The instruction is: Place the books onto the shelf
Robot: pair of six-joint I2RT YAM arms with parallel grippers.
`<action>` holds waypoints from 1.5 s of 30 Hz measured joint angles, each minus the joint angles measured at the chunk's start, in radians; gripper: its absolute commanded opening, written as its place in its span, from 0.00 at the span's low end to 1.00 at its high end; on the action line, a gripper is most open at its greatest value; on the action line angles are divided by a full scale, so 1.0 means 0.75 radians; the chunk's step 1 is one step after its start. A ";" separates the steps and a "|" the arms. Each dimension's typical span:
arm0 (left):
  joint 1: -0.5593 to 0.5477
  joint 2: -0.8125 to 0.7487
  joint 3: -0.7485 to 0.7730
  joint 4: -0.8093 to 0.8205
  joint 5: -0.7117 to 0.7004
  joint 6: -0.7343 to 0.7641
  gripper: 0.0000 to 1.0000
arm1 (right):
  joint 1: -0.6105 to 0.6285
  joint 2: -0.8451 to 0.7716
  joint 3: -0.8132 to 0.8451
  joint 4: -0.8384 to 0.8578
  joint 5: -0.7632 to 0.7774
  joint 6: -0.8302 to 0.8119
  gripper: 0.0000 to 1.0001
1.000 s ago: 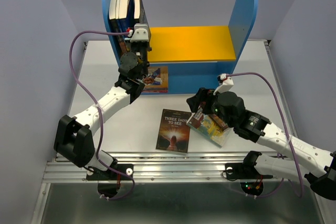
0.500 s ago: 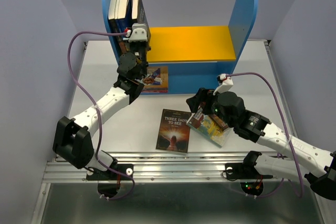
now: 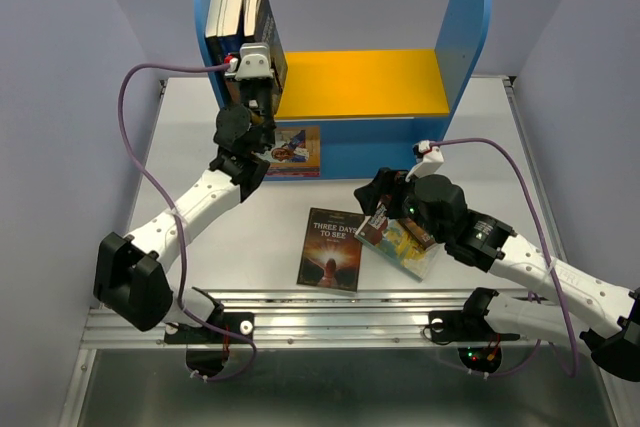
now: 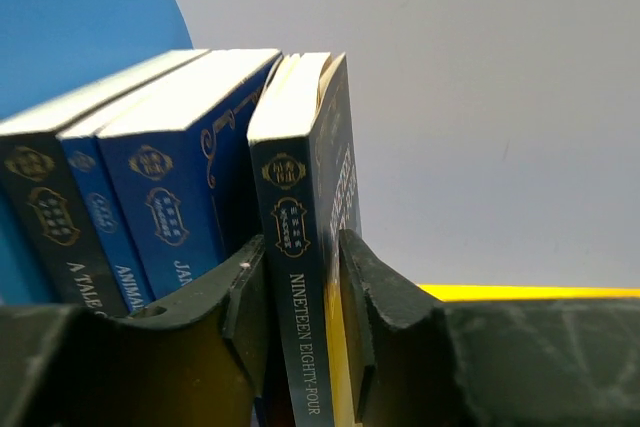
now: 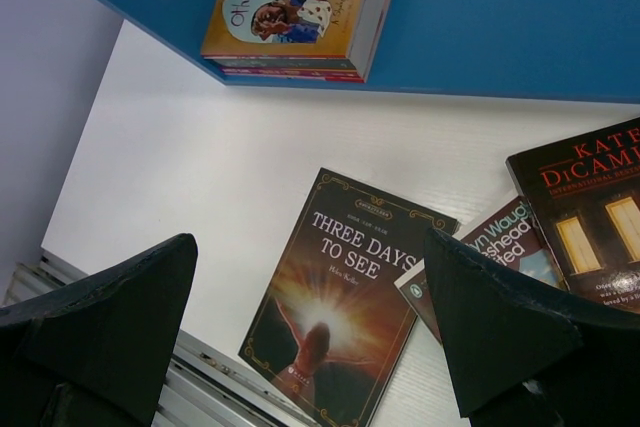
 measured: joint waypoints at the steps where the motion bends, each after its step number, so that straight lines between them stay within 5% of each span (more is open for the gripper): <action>1: -0.001 -0.015 0.000 0.001 0.001 -0.003 0.47 | 0.000 0.000 0.000 0.000 -0.002 0.001 1.00; 9: -0.005 -0.087 0.111 -0.022 0.047 -0.006 0.58 | 0.000 0.001 0.000 0.000 -0.021 0.006 1.00; 14: -0.001 -0.144 0.195 -0.048 0.052 0.006 0.98 | 0.000 0.000 0.000 0.000 -0.031 0.011 1.00; 28: -0.078 -0.361 0.414 -0.462 0.382 -0.237 0.99 | 0.000 -0.004 -0.010 0.004 -0.057 0.028 1.00; 36: -0.136 -0.117 0.619 -0.807 0.525 -0.441 0.99 | 0.000 -0.049 -0.084 -0.020 -0.071 0.052 1.00; 45: -0.248 0.172 0.641 -1.153 0.233 -0.576 0.99 | 0.000 -0.085 -0.084 -0.030 -0.070 0.051 1.00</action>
